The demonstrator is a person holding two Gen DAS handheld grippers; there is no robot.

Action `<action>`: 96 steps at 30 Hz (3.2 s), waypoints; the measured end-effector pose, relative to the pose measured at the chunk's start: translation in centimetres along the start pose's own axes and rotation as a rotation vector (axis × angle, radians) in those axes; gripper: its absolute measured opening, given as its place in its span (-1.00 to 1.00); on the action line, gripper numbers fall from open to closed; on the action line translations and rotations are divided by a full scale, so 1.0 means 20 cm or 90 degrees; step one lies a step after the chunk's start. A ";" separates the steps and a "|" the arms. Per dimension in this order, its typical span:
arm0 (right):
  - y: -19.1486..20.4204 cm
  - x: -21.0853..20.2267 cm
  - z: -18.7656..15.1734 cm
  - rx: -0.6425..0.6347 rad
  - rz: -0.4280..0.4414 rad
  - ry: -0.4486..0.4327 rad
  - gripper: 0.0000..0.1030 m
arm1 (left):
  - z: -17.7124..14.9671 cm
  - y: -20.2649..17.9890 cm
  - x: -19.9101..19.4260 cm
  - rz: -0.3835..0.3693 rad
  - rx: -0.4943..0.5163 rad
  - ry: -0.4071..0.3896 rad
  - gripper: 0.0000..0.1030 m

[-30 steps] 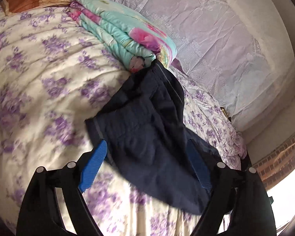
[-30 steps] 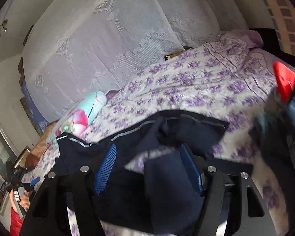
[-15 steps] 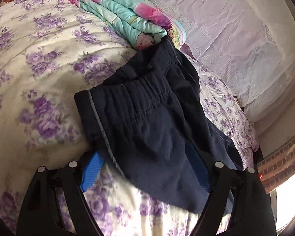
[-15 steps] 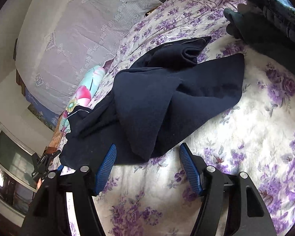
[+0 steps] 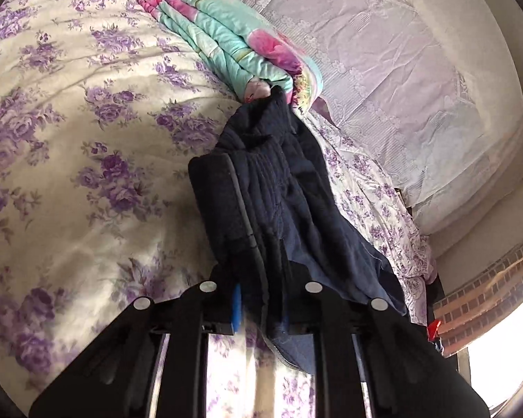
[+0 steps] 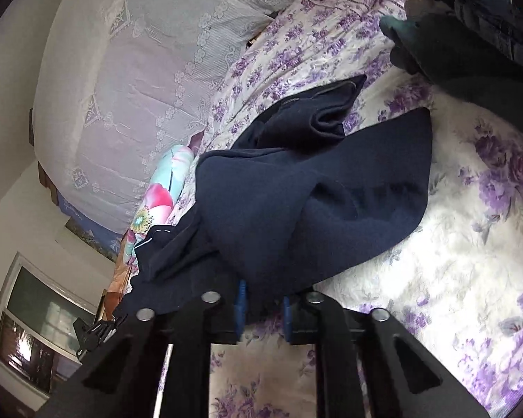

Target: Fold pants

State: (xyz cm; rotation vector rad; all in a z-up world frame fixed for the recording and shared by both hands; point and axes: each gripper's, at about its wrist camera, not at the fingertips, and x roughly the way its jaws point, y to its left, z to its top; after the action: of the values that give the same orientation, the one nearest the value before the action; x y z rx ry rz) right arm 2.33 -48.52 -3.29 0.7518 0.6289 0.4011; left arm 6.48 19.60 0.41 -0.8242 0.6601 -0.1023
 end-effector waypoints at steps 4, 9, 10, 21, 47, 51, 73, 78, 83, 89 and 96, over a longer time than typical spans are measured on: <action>0.18 -0.21 -0.05 -0.045 0.051 -0.001 -0.77 | -0.01 -0.13 -0.28 -0.006 0.056 -0.017 -0.73; 0.20 -0.31 -0.18 -0.060 0.030 0.131 0.33 | -0.09 0.00 -0.51 0.001 0.037 0.019 -0.73; 0.17 -0.31 -0.21 -0.053 0.013 0.145 0.70 | -0.13 0.06 -0.51 0.026 0.033 0.030 -0.73; -0.19 -0.48 -0.27 0.137 0.023 0.051 0.19 | -0.32 0.37 -0.43 0.011 -0.044 -0.004 -0.64; -0.17 -0.36 -0.11 0.109 -0.103 0.027 0.32 | -0.34 0.26 -0.43 -0.017 0.062 -0.027 0.19; -0.13 -0.16 -0.04 0.070 -0.126 0.052 0.32 | -0.34 0.26 -0.43 -0.016 0.063 -0.027 0.20; -0.01 -1.01 -0.13 -0.019 -0.277 -0.114 -0.62 | -0.33 0.23 -0.42 0.021 0.077 -0.007 0.30; 0.39 -0.48 -0.03 -0.215 -0.166 0.037 -0.30 | -0.32 0.21 -0.40 0.008 0.068 -0.002 0.58; 0.69 0.22 -0.10 -0.370 -0.112 0.213 -0.12 | -0.33 0.13 -0.35 0.047 0.102 -0.008 0.89; 0.80 0.81 -0.30 -0.459 -0.163 0.337 -0.01 | -0.32 0.11 -0.32 0.096 0.120 -0.015 0.85; 0.96 0.85 -0.36 -0.475 -0.104 0.313 -0.74 | -0.28 0.25 -0.47 0.075 0.039 -0.045 -0.65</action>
State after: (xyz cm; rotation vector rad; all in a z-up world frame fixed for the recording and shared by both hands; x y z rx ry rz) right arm 8.09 -22.74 0.25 -0.1220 0.9146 0.6255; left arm -5.09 22.59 -1.17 -0.7245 0.6344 0.0134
